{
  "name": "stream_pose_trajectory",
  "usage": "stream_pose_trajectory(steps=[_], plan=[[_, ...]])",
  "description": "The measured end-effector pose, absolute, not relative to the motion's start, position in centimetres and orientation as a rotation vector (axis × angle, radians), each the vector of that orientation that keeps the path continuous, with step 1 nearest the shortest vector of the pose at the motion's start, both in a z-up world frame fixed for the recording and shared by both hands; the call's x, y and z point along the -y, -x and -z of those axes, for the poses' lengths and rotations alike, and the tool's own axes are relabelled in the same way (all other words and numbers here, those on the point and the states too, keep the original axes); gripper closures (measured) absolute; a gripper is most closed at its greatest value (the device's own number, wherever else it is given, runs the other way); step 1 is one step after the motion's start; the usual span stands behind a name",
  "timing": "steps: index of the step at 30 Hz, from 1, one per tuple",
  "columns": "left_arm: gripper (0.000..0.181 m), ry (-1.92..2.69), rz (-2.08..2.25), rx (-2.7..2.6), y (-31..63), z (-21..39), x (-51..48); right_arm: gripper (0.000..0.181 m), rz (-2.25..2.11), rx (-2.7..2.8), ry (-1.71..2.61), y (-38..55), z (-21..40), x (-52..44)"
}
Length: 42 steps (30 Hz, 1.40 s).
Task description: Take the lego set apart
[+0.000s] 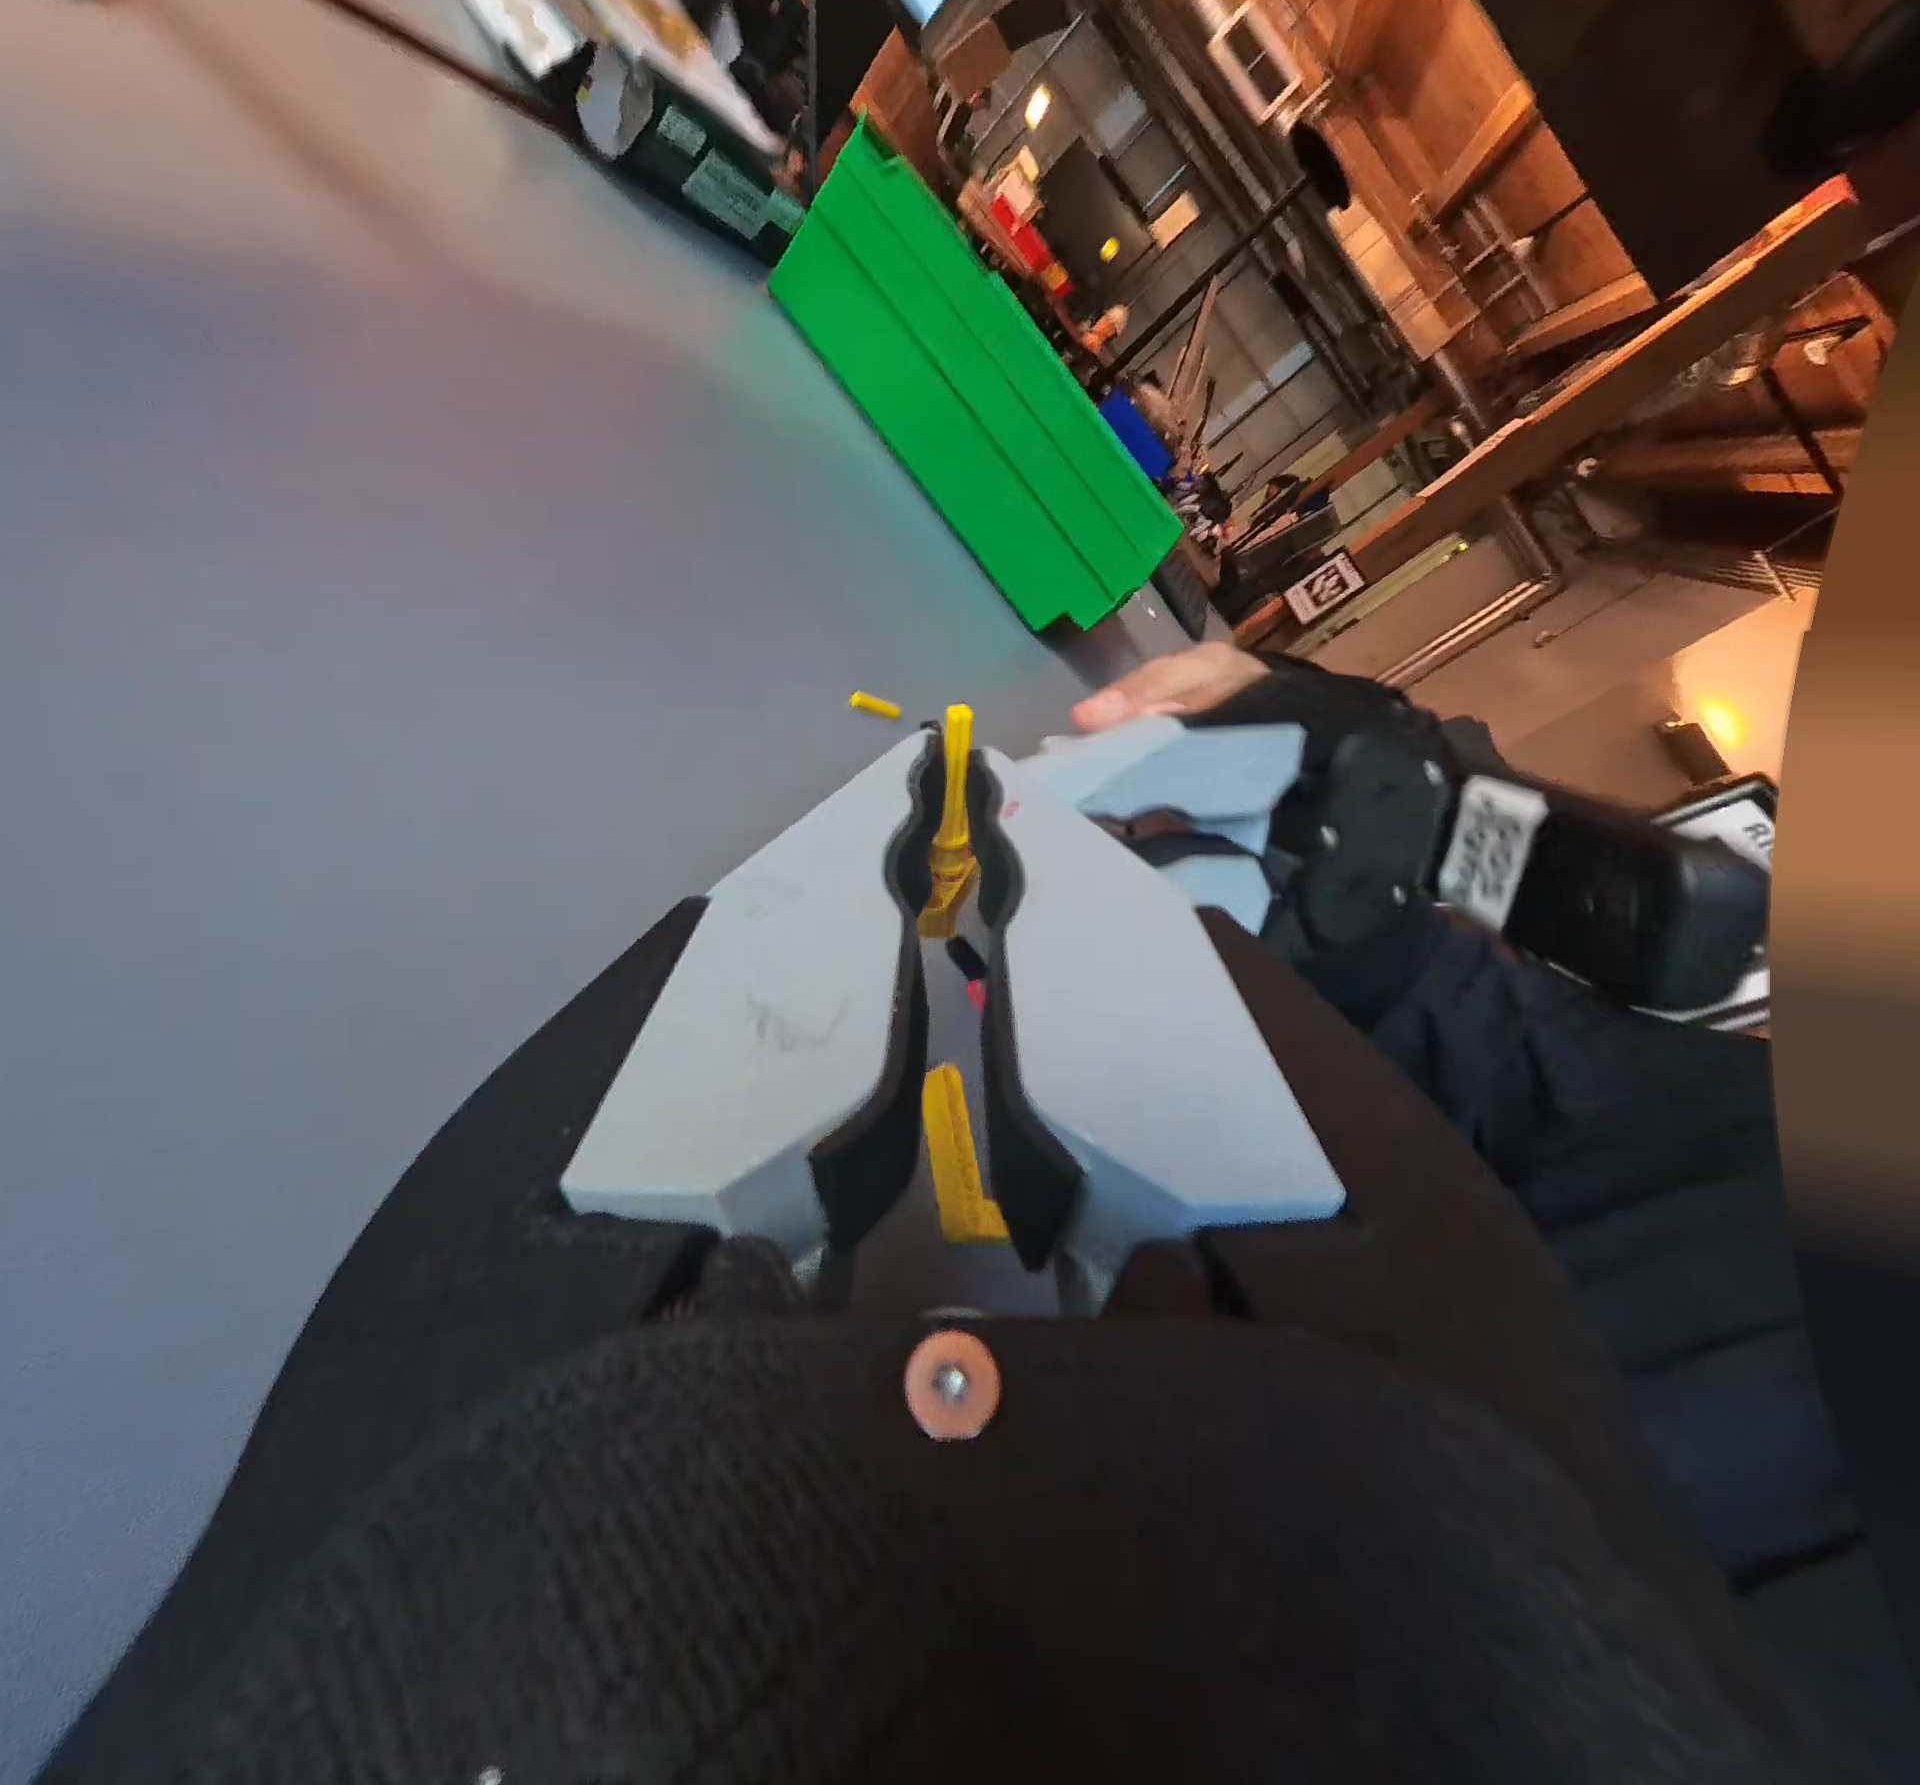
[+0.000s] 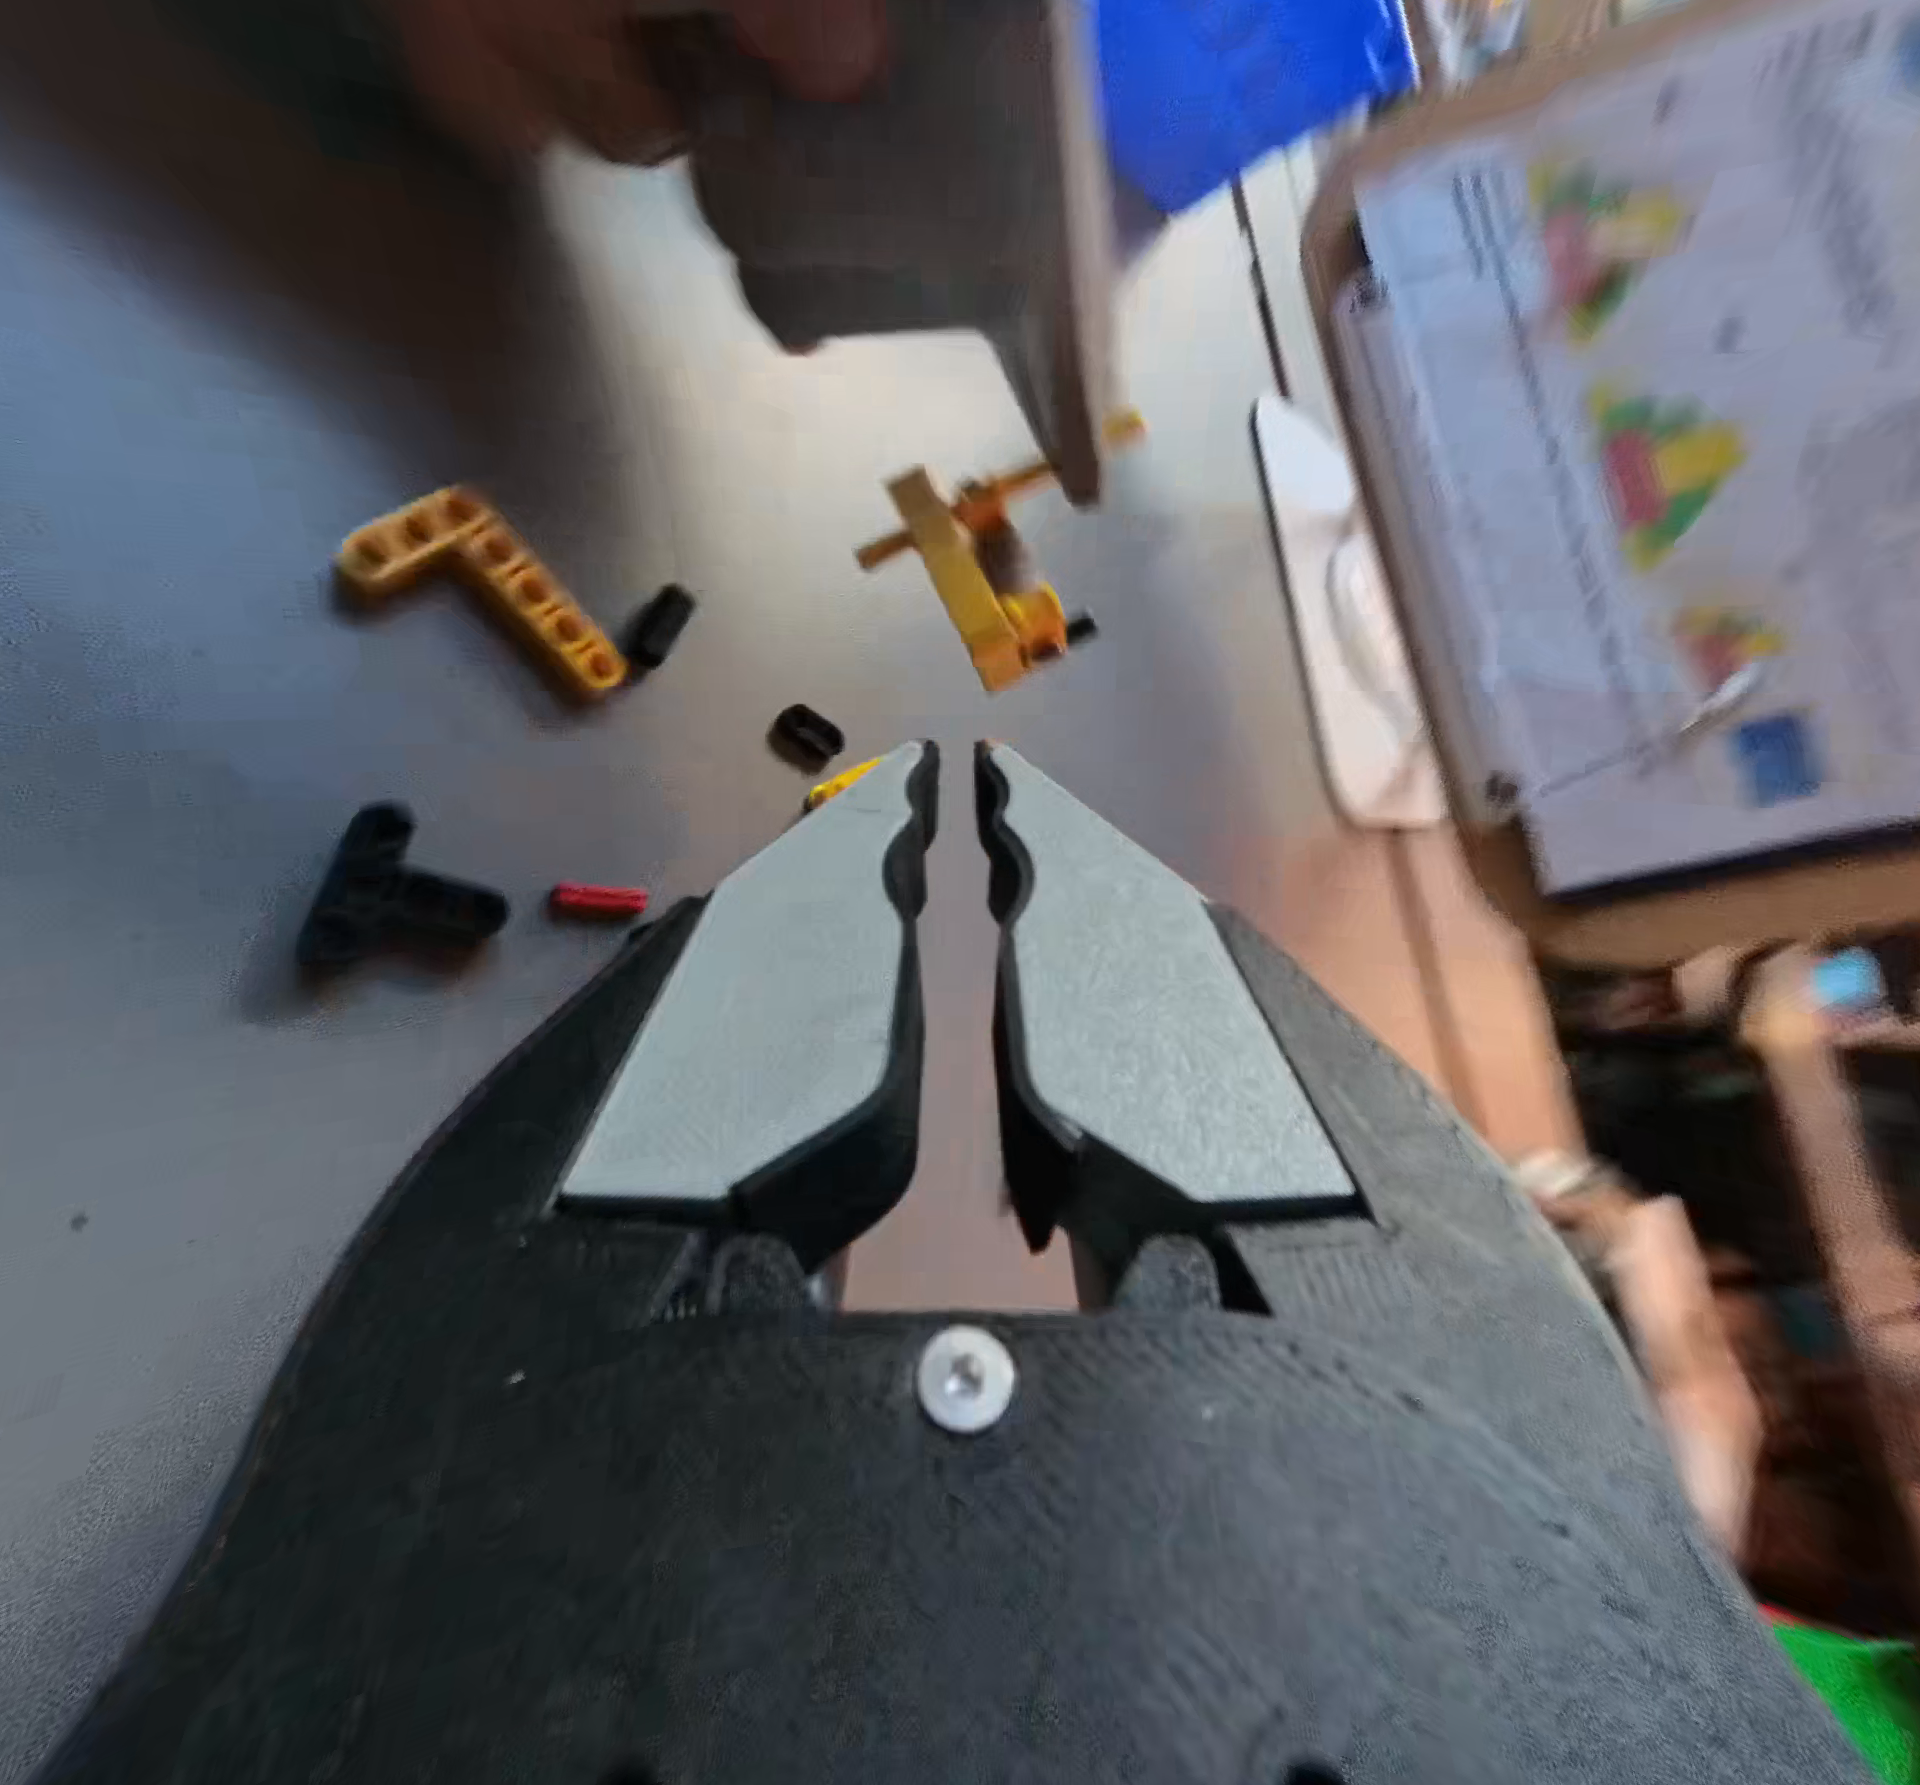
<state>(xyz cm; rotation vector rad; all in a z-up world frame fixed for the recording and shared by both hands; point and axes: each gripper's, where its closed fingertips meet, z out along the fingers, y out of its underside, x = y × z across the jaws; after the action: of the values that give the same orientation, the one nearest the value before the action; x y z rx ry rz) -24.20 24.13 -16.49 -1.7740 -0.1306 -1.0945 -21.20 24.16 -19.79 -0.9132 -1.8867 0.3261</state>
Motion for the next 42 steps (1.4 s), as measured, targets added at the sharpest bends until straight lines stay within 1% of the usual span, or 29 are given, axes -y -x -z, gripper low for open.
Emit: stream_pose_trajectory(steps=[1,2,4,8,11,13,15,16,20,22,23,24,25,31,33,36,38,40,42], plan=[[0.179,1.735,1.08,0.117,24.5,15.9,-24.2,0.169,-0.433,1.861,1.061,21.3,19.6,-24.9],[0.179,1.7,1.048,0.116,24.9,15.5,-24.3,0.164,-0.582,1.87,1.195,21.2,19.7,-24.8],[0.18,1.619,0.995,0.1,25.7,14.3,-24.4,0.163,-0.908,1.836,1.384,21.2,19.4,-24.0],[0.179,1.531,0.902,0.012,25.0,12.8,-24.3,0.152,-1.4,1.627,1.525,22.1,16.5,-22.8],[0.18,1.475,0.819,-0.062,23.8,11.8,-24.0,0.154,-1.6,1.467,1.585,22.6,15.0,-23.3],[0.18,1.458,0.778,-0.093,23.2,11.5,-23.8,0.162,-1.683,1.39,1.578,22.6,14.2,-23.6],[0.179,1.448,0.732,-0.113,23.0,11.3,-23.7,0.173,-1.733,1.336,1.562,22.5,13.5,-23.8],[0.18,1.455,0.718,-0.116,23.0,11.4,-23.6,0.175,-1.756,1.304,1.552,22.4,13.2,-24.0],[0.179,1.476,0.742,-0.106,22.9,11.7,-23.6,0.173,-1.76,1.269,1.541,22.5,12.8,-24.2],[0.18,1.496,0.705,-0.109,23.0,11.9,-23.8,0.161,-1.749,1.292,1.55,22.7,13.0,-24.0],[0.18,1.495,0.69,-0.114,22.9,11.9,-23.8,0.16,-1.759,1.289,1.555,22.7,13.0,-23.8],[0.18,1.491,0.688,-0.122,22.8,11.9,-23.8,0.163,-1.767,1.276,1.563,22.8,13.1,-23.8],[0.18,1.489,0.688,-0.122,22.8,11.8,-23.7,0.173,-1.756,1.266,1.573,22.9,13.3,-24.1],[0.178,1.539,0.713,-0.145,22.2,12.4,-23.7,0.174,-1.802,1.229,1.557,22.6,13.0,-24.8],[0.172,1.561,0.774,-0.145,22.3,12.3,-23.5,0.175,-1.701,1.298,1.547,22.4,13.6,-25.1],[0.17,1.612,0.827,-0.104,24.1,12.5,-23.5,0.175,-1.495,1.442,1.459,21.9,14.1,-25.1],[0.167,1.657,0.852,-0.092,25.0,12.9,-23.5,0.175,-1.461,1.51,1.373,21.8,13.6,-24.0],[0.17,1.656,0.95,-0.128,24.4,12.7,-23.1,0.174,-1.459,1.56,1.304,21.7,13.1,-22.9],[0.163,1.676,1.065,-0.155,23.1,12.8,-22.7,0.174,-1.455,1.587,1.281,21.6,13.2,-22.4]])
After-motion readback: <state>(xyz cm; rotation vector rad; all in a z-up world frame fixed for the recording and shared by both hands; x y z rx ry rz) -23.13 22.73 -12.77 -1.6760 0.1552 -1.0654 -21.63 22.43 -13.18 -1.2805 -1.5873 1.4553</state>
